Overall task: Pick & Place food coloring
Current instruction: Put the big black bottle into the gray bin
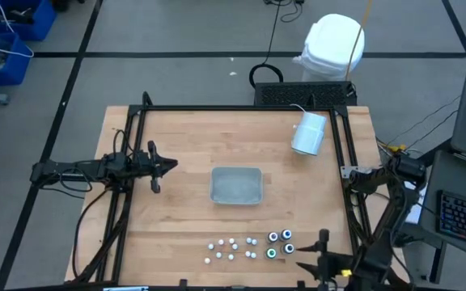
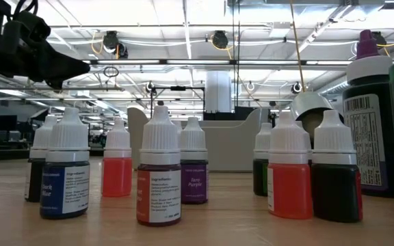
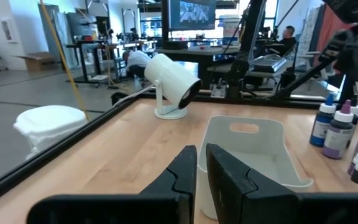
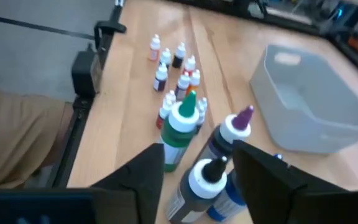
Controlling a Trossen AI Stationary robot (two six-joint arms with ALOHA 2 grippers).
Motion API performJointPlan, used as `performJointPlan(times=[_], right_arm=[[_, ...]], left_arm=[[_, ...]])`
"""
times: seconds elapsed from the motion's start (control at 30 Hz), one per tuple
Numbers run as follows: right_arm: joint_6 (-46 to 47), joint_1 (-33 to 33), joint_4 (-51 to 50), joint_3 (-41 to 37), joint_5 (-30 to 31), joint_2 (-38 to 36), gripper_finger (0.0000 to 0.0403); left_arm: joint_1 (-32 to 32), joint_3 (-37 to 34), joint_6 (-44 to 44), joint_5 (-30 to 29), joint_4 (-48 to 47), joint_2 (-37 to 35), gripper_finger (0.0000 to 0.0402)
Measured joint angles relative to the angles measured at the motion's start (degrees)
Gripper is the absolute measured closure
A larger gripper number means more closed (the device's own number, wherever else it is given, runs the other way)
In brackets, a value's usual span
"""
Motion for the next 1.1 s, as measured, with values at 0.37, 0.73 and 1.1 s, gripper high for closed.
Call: performJointPlan(times=[0.37, 0.73, 1.1], right_arm=[[5.12, -2.05, 1.84, -4.33, -3.5, 0.02, 0.018], [4.7, -5.02, 8.27, -8.49, -6.05, 0.02, 0.0177], [-1.79, -6.78, 18.4, -12.2, -10.46, 0.02, 0.0177]], left_arm=[[0.0, 0.0, 0.07, -1.26, 0.01, -0.01, 0.0362], [0.0, 0.0, 0.07, -1.28, 0.01, -0.01, 0.0362], [0.0, 0.0, 0.04, -1.3, -0.03, -0.01, 0.0362]])
